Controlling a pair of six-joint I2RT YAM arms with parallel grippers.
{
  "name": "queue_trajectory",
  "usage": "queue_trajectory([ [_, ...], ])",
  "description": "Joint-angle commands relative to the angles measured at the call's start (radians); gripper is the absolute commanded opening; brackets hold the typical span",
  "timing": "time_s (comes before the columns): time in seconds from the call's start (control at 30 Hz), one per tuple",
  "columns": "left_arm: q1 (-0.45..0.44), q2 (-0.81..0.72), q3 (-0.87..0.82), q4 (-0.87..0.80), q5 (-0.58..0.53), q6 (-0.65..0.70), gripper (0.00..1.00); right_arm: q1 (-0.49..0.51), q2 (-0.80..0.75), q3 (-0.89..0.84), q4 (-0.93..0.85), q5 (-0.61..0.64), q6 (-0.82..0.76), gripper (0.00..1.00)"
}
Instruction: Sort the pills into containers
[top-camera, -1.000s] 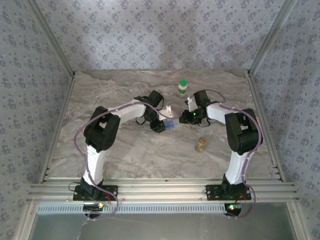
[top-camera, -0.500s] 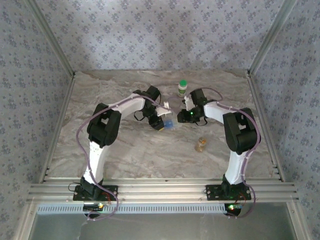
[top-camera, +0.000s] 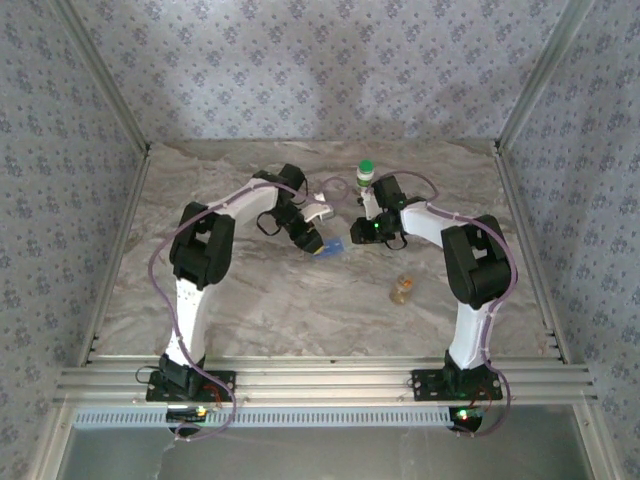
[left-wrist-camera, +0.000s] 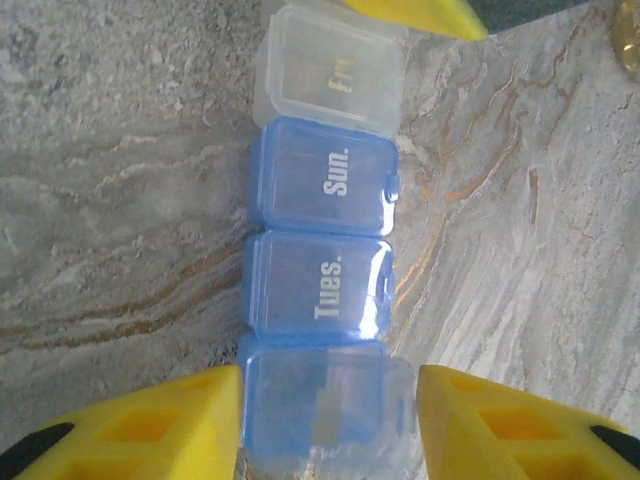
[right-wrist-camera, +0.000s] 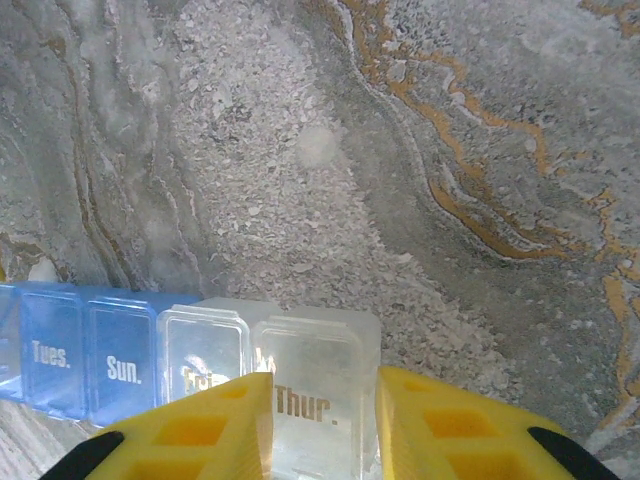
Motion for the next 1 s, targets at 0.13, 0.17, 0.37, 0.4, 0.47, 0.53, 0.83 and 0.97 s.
queue_trajectory([
  [0.13, 0.015, -0.006, 0.025, 0.021, -0.029, -0.053, 0.54, -0.002, 0.081, -0.032, -0.100, 0.136, -0.034, 0.32],
  [0.17, 0.016, -0.010, 0.019, 0.048, -0.058, -0.067, 0.54, -0.002, 0.081, -0.032, -0.100, 0.134, -0.035, 0.32],
  [0.37, 0.013, -0.072, -0.030, 0.156, -0.144, -0.104, 0.59, -0.001, 0.080, -0.032, -0.103, 0.131, -0.036, 0.33],
  [0.4, 0.005, -0.116, -0.081, 0.204, -0.145, -0.108, 0.62, -0.003, 0.081, -0.033, -0.104, 0.130, -0.037, 0.33],
  [0.47, -0.012, -0.205, -0.193, 0.342, -0.155, -0.106, 0.67, -0.003, 0.083, -0.032, -0.104, 0.129, -0.036, 0.33],
  [0.53, -0.029, -0.266, -0.262, 0.398, -0.173, -0.085, 0.71, -0.004, 0.084, -0.032, -0.105, 0.125, -0.036, 0.34],
  [0.83, -0.094, -0.227, -0.255, 0.320, -0.291, 0.012, 0.75, -0.006, 0.087, -0.032, -0.100, 0.097, -0.030, 0.34],
  [0.97, -0.101, -0.193, -0.232, 0.312, -0.339, 0.020, 0.76, -0.008, 0.090, -0.033, -0.099, 0.087, -0.030, 0.34],
])
